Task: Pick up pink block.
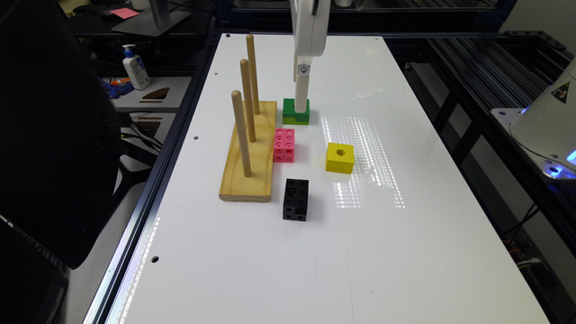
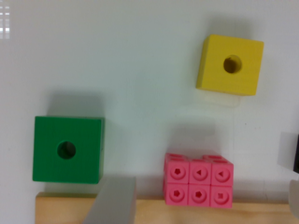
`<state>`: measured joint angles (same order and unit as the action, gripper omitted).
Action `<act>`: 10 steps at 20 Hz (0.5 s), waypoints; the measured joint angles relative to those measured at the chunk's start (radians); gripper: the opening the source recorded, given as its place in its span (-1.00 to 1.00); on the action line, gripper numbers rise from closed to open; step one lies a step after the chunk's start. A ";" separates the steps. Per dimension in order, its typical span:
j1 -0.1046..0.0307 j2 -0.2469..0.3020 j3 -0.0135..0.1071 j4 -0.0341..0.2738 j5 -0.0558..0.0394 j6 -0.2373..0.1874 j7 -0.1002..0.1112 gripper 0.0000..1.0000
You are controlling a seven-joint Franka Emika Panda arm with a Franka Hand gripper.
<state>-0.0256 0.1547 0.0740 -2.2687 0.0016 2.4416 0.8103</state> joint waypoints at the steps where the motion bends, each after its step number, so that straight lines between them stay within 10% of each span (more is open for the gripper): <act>1: 0.000 0.013 0.000 0.000 0.0000 0.011 0.000 1.00; 10: 0.000 0.116 0.000 0.007 -0.0001 0.113 0.000 1.00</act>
<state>-0.0256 0.2707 0.0741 -2.2617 0.0016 2.5547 0.8103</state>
